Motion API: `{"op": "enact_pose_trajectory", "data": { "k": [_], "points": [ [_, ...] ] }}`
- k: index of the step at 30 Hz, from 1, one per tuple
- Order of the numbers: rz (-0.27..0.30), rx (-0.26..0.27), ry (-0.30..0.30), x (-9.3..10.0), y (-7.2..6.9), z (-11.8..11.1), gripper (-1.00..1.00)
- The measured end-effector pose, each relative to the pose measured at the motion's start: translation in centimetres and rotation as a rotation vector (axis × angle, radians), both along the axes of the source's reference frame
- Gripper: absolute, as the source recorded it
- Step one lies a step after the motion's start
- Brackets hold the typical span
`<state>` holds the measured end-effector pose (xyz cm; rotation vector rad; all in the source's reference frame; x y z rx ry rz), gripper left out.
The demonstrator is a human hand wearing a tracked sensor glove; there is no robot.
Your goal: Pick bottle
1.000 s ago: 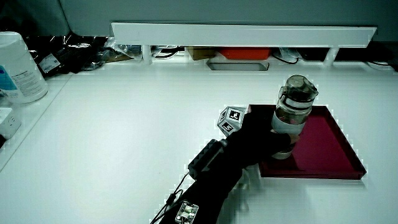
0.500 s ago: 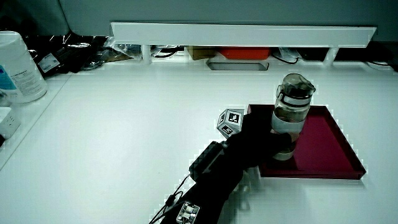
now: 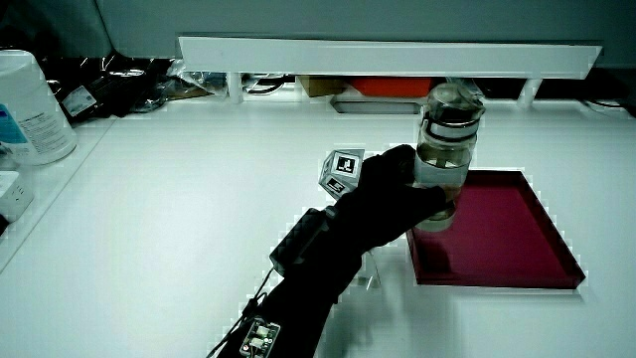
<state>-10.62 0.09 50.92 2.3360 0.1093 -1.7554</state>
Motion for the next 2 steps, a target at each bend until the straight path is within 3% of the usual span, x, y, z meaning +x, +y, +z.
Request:
{"op": "enact_pose_trajectory", "data": {
  "k": [1, 2],
  "points": [
    [-0.005, -0.030, -0.017, -0.40, -0.09, -0.58, 1.00],
    [0.019, 0.090, -0.179, -1.21, -0.47, -0.29, 1.00]
  ]
}}
